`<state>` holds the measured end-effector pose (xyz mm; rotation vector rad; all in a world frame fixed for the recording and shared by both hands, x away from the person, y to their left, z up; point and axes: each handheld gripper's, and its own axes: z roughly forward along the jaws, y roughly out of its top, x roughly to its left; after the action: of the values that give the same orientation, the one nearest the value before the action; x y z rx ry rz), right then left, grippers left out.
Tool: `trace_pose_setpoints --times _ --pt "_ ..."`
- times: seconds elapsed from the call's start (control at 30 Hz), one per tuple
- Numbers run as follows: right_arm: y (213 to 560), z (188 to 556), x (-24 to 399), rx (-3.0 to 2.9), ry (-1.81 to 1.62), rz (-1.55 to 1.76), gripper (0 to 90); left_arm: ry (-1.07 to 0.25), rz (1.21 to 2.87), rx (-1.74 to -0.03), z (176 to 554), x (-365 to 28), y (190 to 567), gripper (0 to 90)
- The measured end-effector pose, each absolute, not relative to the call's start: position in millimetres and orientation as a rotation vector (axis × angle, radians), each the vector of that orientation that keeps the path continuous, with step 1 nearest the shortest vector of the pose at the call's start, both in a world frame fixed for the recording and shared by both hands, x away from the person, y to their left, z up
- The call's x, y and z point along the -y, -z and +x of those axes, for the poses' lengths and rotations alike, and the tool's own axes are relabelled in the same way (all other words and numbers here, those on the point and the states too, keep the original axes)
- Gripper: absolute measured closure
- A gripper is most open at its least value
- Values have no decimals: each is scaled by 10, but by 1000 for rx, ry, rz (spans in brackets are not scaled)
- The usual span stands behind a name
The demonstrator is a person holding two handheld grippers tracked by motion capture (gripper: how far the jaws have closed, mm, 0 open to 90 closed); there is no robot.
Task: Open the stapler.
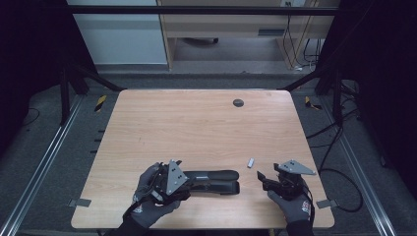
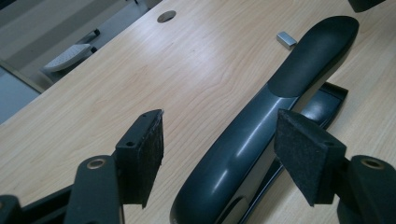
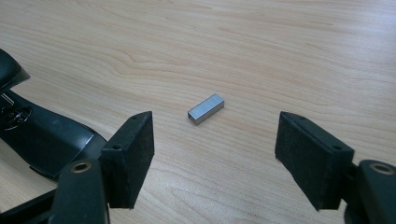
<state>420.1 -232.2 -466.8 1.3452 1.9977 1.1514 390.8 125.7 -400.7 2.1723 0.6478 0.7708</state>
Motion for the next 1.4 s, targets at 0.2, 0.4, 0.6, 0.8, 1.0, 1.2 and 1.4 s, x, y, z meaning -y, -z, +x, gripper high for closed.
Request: trace_pose_setpoints --times 0.2,0.4,0.6,0.8,1.0,1.2,1.4 --pt "4665 4202 2329 -2000 -1159 1355 248 -762 2203 -597 3861 -1212 3986 323" --pt "4658 4197 2326 -2006 -1162 1356 234 -769 2226 -547 3806 -1133 3986 315" --pt "4669 4208 2318 -2020 -1161 1356 228 -788 2259 -514 3779 -1067 4031 305" --pt "4673 4205 2311 -2021 -1160 1365 229 -807 2280 -500 3778 -1021 4062 303" --pt "4697 4212 2310 -2023 -1153 1354 255 -823 2299 -488 3775 -958 4101 302" --pt "4714 4213 2304 -2008 -1144 1346 283 -827 2310 -474 3785 -884 4129 294" --pt "4717 4213 2317 -1996 -1142 1344 337 -843 2330 -451 3806 -790 4174 284"
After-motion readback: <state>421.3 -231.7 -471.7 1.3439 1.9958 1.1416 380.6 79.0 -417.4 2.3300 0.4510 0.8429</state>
